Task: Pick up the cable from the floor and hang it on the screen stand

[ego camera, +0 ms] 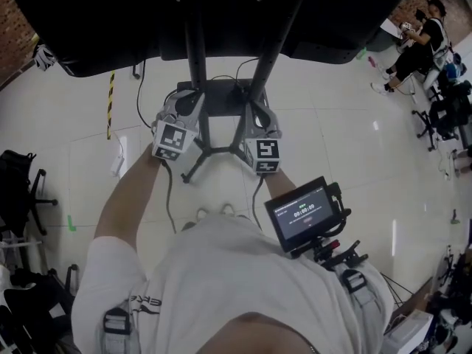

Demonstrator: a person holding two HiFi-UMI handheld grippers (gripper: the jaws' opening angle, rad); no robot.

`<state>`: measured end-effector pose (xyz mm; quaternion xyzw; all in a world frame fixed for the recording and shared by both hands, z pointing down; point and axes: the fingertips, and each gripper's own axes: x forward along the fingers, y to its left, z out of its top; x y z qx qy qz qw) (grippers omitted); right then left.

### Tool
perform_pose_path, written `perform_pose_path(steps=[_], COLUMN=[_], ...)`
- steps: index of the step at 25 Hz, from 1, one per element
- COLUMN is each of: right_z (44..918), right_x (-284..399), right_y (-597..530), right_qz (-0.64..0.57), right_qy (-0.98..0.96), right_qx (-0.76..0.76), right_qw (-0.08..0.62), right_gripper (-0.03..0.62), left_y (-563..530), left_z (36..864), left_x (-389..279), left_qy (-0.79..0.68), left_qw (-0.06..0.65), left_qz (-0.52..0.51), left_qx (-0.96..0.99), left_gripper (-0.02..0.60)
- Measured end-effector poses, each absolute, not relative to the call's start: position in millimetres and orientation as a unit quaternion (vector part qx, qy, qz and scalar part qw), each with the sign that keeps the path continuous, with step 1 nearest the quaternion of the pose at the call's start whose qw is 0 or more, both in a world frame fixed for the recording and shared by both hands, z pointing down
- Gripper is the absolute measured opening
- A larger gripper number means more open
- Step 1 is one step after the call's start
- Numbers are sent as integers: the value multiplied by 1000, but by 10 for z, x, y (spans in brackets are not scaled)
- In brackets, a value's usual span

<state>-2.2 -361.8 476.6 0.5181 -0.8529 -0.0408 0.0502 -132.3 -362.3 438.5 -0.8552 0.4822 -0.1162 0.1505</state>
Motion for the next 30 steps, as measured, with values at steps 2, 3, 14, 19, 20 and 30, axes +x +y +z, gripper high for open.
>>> perform_pose_path(steps=[2,3,14,19,20,30], right_z=[4607,4523,3146,2625,2559,2233], right_x=[-58,-77,-672,-770,-765,-899], right_y=[-3638,-3642,-3720,-3874,-3940,-4022], right_qz=[-53,-60,-168,-196,-198,-211], right_qy=[-855,-857,-866,-867,-868,-876], right_qx=[514,511,466,449,446,419], right_qw=[41,36,-63,-94,-98,-113], right_gripper=[12,12,12,13,12,14], left_y=[-3667,-3684,-3774,-3991,-4070,-4129], left_z=[4121,3993,2767,2128,2014,1494], left_x=[-1388,-1413,-1819,-1865,-1844,-1734], left_qy=[492,496,512,506,506,496], left_qw=[161,165,236,260,261,270], left_qz=[-100,-92,-53,-51,-54,-61], left_qx=[-850,-847,-824,-820,-821,-823], left_gripper=[12,12,12,12,12,12])
